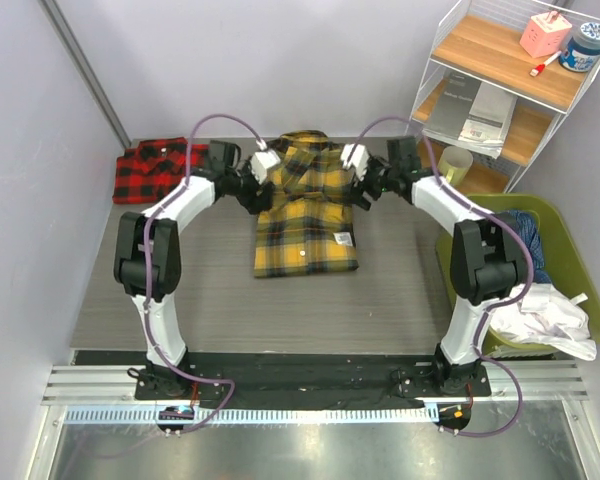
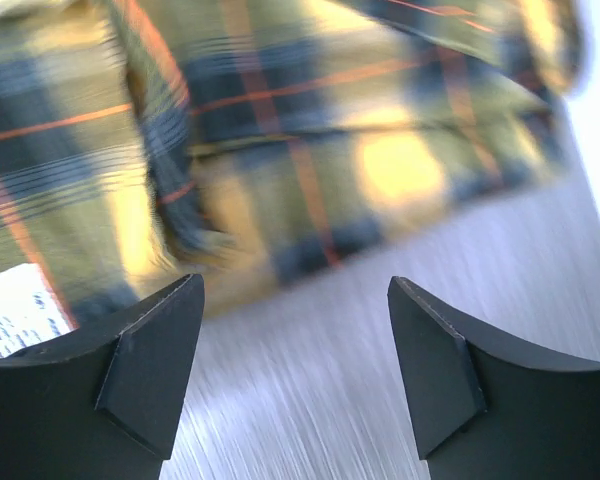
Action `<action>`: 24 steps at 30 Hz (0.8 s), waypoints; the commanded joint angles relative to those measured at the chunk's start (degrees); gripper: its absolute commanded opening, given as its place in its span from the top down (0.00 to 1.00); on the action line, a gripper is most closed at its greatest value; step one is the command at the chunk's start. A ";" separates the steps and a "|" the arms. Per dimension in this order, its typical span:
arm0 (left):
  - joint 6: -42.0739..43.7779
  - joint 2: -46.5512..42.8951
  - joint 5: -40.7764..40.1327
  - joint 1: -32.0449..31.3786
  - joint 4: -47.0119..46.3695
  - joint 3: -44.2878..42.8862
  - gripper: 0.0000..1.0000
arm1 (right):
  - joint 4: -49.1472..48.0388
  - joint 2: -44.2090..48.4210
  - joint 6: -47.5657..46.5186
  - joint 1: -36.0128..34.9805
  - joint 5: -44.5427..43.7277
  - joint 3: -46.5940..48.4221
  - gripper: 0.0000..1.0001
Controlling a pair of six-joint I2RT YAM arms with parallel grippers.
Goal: Fold and stack the long sleeve shirts
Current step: Fold the shirt
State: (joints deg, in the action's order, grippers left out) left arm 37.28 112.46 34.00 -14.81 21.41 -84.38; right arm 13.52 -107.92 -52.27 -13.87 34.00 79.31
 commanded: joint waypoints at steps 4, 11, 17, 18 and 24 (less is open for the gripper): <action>-27.33 -8.82 -5.09 6.19 2.58 -3.71 0.26 | 12.03 10.09 22.96 2.53 0.18 5.42 0.21; -40.77 -20.44 12.65 4.18 -0.14 13.26 0.28 | 12.59 13.88 43.00 -1.41 15.54 -0.64 0.42; -58.08 -16.33 22.07 -0.48 -8.47 18.89 0.34 | 3.46 6.77 58.85 -5.20 23.30 -3.63 0.54; -60.89 -15.36 22.77 -1.09 -10.66 20.12 0.34 | 2.05 5.80 62.43 -5.47 24.09 -5.11 0.54; -75.15 -5.16 23.40 -1.98 -23.15 24.07 0.33 | -3.06 -0.27 70.02 -4.25 25.33 -11.96 0.55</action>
State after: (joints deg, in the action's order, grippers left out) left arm -24.71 102.08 54.57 -16.62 9.34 -62.48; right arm 15.20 -105.97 8.91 -19.59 56.21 71.13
